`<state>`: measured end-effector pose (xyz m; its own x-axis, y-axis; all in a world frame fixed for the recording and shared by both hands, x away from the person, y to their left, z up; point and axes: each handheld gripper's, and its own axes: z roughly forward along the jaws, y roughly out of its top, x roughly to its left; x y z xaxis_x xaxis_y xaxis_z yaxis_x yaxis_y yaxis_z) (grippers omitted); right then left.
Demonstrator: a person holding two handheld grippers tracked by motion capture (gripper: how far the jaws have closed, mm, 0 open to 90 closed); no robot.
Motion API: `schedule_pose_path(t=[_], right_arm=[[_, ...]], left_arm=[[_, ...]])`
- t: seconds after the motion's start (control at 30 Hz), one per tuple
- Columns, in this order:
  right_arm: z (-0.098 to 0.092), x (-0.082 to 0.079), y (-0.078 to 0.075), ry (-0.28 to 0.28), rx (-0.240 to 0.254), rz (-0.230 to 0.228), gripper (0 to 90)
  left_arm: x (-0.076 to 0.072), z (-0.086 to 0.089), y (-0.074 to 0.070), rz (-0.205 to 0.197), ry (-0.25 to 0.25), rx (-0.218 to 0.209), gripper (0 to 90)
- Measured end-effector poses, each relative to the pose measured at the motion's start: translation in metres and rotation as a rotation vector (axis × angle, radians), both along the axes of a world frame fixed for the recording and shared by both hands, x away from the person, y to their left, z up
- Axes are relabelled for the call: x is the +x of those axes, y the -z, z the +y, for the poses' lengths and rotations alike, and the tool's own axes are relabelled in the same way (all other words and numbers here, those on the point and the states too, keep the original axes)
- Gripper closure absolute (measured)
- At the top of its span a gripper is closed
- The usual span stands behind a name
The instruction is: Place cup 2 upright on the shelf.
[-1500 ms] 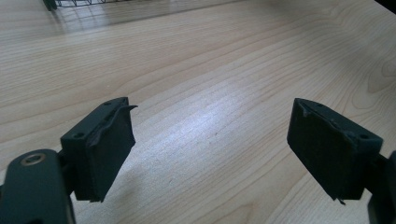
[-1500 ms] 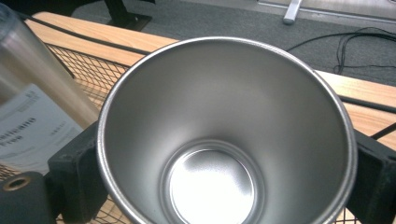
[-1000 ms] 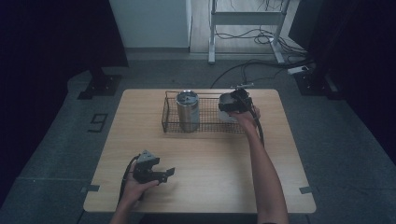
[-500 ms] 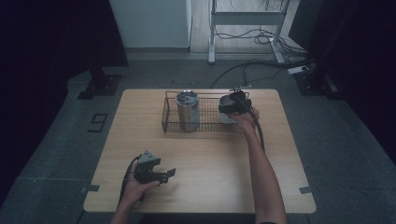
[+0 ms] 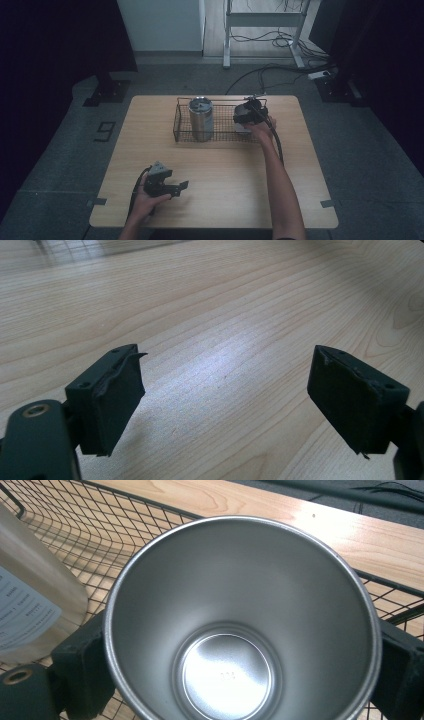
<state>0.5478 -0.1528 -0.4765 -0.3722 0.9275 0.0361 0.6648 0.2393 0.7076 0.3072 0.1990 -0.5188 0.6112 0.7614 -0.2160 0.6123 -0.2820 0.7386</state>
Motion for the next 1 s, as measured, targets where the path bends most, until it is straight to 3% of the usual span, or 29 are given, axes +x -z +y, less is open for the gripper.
schedule_pose_path(t=[0.2,0.47,0.57,0.73,0.93,1.0], right_arm=[[0.001,0.000,0.003,0.027,-0.010,0.002,6.7],[0.001,-0.002,0.004,0.011,-0.029,0.019,6.2],[0.002,-0.006,0.004,0.033,-0.054,-0.016,5.3],[-0.003,-0.008,-0.001,0.037,-0.015,-0.042,1.9],[-0.014,-0.017,-0.016,0.049,0.086,-0.123,0.5],[-0.017,-0.020,-0.019,0.053,0.094,-0.136,0.5]], left_arm=[[0.000,-0.002,0.001,0.000,0.005,0.007,14.9],[-0.001,-0.005,0.001,-0.001,0.012,0.012,14.9],[-0.002,-0.005,0.002,0.000,0.016,0.014,14.9],[-0.002,-0.005,0.001,0.000,0.016,0.015,14.9],[-0.002,-0.007,0.001,-0.001,0.017,0.020,14.9],[-0.002,-0.007,0.001,-0.001,0.017,0.019,14.9]])
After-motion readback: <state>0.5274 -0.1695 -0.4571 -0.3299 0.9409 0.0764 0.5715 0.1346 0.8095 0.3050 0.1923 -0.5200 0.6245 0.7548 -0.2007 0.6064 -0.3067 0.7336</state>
